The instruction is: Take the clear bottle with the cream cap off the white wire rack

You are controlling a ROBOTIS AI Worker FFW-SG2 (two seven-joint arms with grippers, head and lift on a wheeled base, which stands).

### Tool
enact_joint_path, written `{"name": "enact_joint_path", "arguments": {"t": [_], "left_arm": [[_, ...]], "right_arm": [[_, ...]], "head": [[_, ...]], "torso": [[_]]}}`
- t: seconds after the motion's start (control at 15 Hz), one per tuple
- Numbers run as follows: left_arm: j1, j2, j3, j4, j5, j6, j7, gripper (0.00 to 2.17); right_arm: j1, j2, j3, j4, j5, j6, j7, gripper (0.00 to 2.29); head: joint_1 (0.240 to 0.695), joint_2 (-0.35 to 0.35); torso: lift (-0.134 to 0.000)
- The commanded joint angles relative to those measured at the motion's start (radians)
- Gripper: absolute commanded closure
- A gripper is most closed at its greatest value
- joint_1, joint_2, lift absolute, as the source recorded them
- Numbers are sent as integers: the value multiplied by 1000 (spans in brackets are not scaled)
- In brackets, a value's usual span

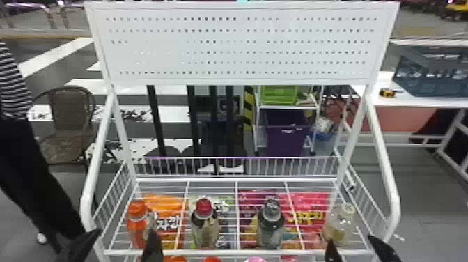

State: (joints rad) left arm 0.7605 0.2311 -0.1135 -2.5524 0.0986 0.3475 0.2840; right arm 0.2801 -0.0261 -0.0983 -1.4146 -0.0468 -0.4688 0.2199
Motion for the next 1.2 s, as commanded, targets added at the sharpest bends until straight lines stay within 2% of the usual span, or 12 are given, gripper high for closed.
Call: {"name": "enact_joint_path", "arguments": {"t": [0.0,0.47,0.53,0.67,0.73,0.8,0.93,1.13], "left_arm": [[-7,1,1,8,1,11,0,137],[-7,4,3,20,4,11,0,137],[-9,4,3,20,4,11,0,137],[-9,4,3,20,6,11,0,137],[-9,4,5,18,6,11,-2,137],[-9,4,3,18,6,11,-2,137],[-9,7,3,18,7,11,-3,137],[-7,17,3,17,7,11,-3,137]], "right_arm": [[-62,0,8,59,11,5,-2,113],[-208,0,34,197,61,33,-25,134],[-216,2,35,195,68,66,-27,292],[-216,5,42,186,80,94,-44,1133],[-213,3,51,178,85,121,-67,1652],[-207,3,51,164,85,137,-70,1774],[-177,2,52,115,85,143,-70,1771],[-85,2,52,-69,85,256,-70,1767]], "head": [[499,0],[499,0],[499,0],[499,0],[499,0],[499,0],[499,0],[499,0]], "torso": [[0],[0],[0],[0],[0],[0],[0],[0]]}}
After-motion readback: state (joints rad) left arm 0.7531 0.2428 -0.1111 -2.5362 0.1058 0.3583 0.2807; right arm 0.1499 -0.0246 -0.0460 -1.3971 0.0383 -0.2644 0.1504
